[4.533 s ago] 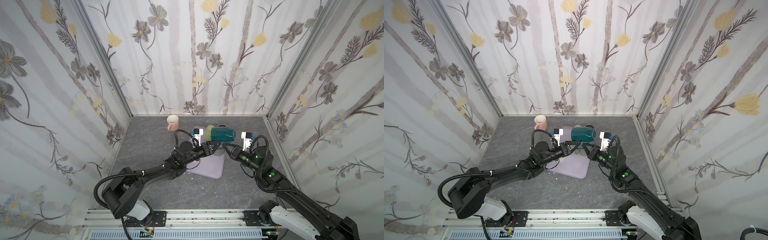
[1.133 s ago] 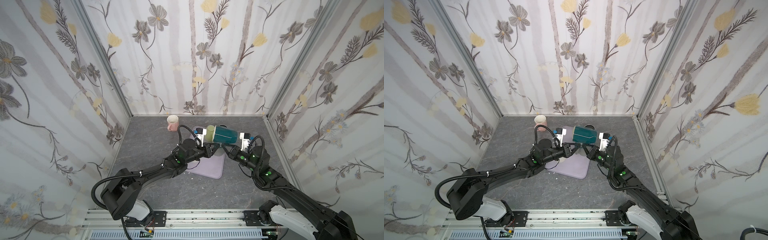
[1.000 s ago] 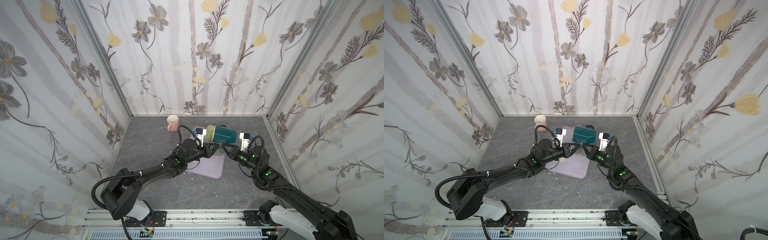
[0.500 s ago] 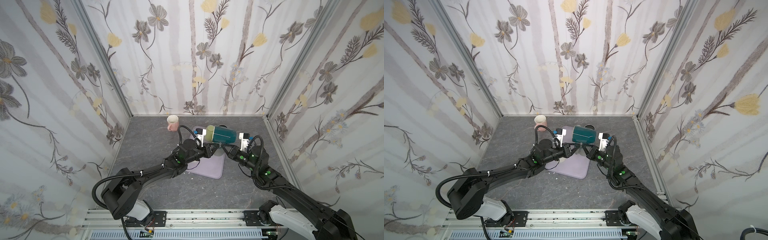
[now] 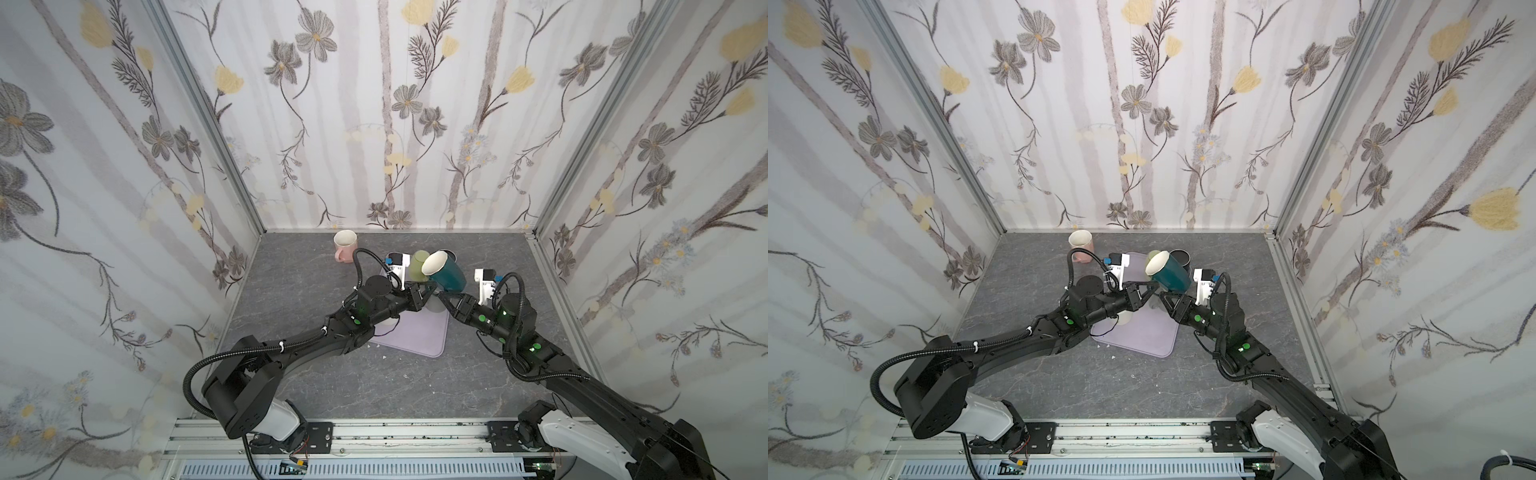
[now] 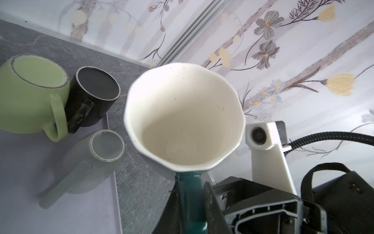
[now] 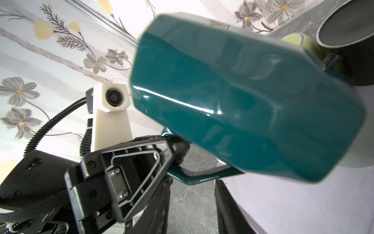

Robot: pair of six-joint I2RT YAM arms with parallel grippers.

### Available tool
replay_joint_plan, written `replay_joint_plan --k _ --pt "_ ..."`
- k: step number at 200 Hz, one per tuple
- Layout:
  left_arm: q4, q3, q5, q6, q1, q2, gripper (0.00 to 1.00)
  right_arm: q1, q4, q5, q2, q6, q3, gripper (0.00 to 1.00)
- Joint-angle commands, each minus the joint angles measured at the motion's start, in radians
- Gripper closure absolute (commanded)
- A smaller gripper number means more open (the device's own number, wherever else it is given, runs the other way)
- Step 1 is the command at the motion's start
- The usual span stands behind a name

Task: Turn the mug right side up
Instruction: Place the mug at the top-left of the table.

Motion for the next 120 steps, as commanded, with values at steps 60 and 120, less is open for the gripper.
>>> replay_joint_plan --k 60,120 --pt "-0.083 0.057 -0.036 0.104 0.0 0.002 1.0 0.001 0.04 0.007 -0.023 -0.001 -0.012 0.57" --pt "-0.273 0.094 -0.148 0.233 0.0 -0.055 1.0 0.001 -0.012 0.039 -0.105 -0.004 -0.038 0.31"
